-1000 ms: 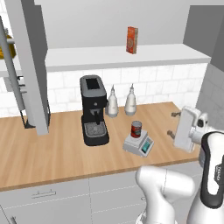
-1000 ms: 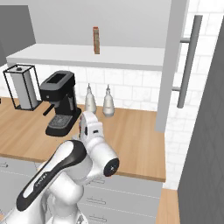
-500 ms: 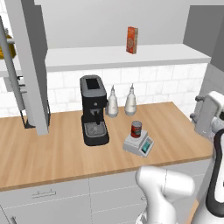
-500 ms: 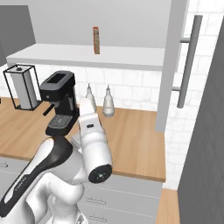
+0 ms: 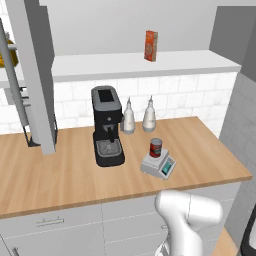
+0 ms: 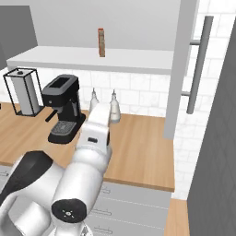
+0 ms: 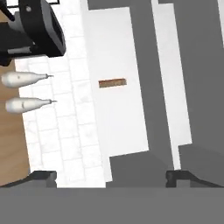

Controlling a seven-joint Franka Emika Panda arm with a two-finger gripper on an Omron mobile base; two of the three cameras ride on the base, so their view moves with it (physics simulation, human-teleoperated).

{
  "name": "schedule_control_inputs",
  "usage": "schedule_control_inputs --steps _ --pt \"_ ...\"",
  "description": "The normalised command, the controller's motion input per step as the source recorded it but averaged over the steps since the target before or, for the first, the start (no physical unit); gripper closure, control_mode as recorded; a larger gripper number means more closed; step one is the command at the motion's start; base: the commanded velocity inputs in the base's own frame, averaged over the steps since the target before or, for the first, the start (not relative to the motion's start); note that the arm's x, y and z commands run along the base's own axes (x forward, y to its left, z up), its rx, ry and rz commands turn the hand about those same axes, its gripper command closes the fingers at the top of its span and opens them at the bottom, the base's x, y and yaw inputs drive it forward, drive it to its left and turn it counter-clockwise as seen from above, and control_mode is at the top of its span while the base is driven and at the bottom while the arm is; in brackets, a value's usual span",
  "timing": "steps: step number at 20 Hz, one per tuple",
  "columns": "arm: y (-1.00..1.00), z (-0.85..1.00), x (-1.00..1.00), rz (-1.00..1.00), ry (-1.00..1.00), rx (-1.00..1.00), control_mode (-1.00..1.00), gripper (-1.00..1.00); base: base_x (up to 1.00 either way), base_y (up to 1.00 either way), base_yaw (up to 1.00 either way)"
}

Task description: Pick the canned food and place it on the digital scale for weighing, and close the cabinet.

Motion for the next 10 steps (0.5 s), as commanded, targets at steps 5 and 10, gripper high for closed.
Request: schedule_control_inputs --steps 5,10 --pt "-0.52 0.11 -0.61 -0.23 0.00 0.11 -1.00 -1.00 0.00 0.00 0.00" --pt "-0.64 0.00 -0.27 -0.28 -0.02 -0.01 -1.00 -1.00 0.00 0.00 0.00"
